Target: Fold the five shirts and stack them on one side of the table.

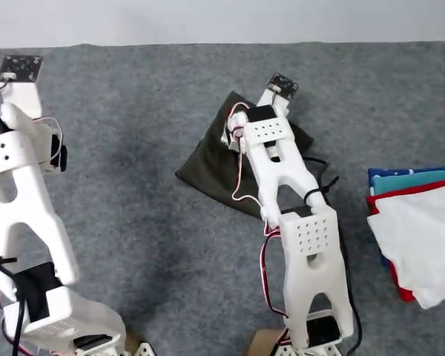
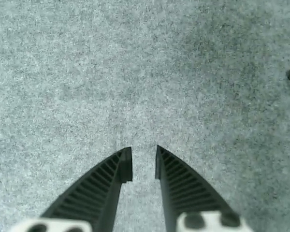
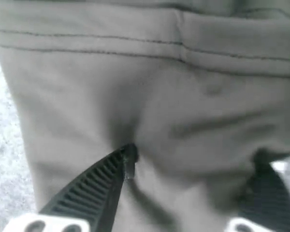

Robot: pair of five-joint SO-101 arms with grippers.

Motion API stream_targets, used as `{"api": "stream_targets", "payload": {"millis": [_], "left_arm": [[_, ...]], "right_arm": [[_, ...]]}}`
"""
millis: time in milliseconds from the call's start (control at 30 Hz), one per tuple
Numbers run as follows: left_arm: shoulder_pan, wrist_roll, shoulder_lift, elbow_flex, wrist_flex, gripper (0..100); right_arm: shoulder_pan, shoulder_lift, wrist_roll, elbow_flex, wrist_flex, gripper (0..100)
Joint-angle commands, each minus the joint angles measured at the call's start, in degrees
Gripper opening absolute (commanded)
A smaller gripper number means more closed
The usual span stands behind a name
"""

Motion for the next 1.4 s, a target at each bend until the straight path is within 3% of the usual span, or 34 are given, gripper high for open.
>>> {"api": "stream_targets", "payload": {"millis": [0,300,933,1367], "left_arm": [[0.4,-0.1,-2.2,-0.1,1.3,9],[0.4,-0.1,-2.2,-0.1,1.3,9],[0.4,-2.7,-2.6,-0.6,0.5,9],[0.4,-2.9,-2.4,-0.6,0.7,9]], "right_arm": [[0.0,1.4,-0.6,-0.9,-0.7,6.9],[2.8,1.0,-2.5,-1.8,-1.8,1.5],[4.5,-23.2,-0.3,-14.4,17.2,0.9],[14.1,-33.9,2.5,-14.4,26.0,0.9]]}}
